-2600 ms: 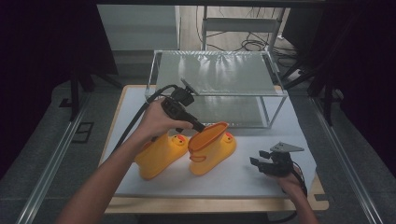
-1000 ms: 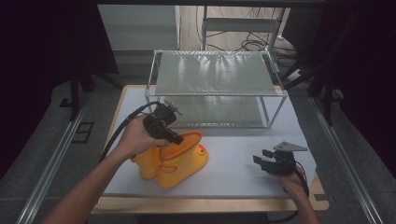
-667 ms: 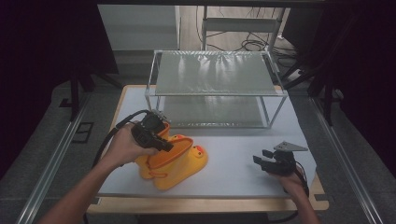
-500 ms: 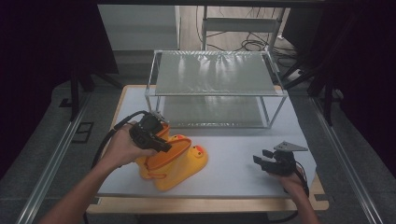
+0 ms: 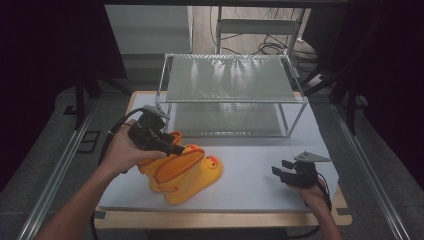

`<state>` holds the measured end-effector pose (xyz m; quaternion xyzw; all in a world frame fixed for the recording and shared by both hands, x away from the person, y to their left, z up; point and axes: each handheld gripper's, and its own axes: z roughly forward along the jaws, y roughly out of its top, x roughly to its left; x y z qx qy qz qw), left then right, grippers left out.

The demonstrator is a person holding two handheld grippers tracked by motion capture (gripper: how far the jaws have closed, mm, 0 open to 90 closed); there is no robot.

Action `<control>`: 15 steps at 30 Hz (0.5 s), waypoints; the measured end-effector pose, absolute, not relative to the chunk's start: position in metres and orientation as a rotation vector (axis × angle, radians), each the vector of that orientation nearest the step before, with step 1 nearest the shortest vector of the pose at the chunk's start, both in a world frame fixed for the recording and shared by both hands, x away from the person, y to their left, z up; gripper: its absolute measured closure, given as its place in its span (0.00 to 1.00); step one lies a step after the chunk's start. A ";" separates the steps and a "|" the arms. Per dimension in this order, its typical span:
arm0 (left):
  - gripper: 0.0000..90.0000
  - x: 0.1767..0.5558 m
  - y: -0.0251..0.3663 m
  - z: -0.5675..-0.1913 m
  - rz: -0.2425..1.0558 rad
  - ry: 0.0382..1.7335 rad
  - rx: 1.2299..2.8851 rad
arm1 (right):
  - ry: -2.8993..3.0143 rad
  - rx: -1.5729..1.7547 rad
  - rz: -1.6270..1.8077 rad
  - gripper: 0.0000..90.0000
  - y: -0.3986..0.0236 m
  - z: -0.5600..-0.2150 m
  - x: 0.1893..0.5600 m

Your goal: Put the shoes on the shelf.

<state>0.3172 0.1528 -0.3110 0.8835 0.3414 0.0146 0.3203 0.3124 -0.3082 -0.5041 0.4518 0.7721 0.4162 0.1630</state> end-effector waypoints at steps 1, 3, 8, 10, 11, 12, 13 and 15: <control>0.48 0.317 0.155 -0.310 0.035 0.901 2.316 | 2.202 1.289 1.187 0.49 -0.308 -0.504 0.312; 0.47 0.318 0.159 -0.308 0.040 0.908 2.303 | 2.201 1.292 1.186 0.49 -0.308 -0.504 0.313; 0.43 0.322 0.163 -0.314 -0.028 0.917 2.325 | 2.205 1.293 1.183 0.49 -0.308 -0.505 0.313; 0.42 0.324 0.162 -0.320 -0.053 0.922 2.345 | 2.205 1.294 1.182 0.49 -0.308 -0.505 0.313; 0.42 0.324 0.161 -0.323 -0.066 0.928 2.348 | 2.205 1.294 1.182 0.49 -0.308 -0.505 0.313; 0.41 0.325 0.160 -0.326 -0.081 0.925 2.357 | 2.203 1.296 1.183 0.49 -0.308 -0.505 0.313; 0.41 0.325 0.159 -0.329 -0.094 0.924 2.361 | 2.203 1.296 1.183 0.49 -0.308 -0.505 0.313; 0.41 0.325 0.156 -0.333 -0.105 0.919 2.374 | 2.204 1.296 1.179 0.49 -0.309 -0.505 0.313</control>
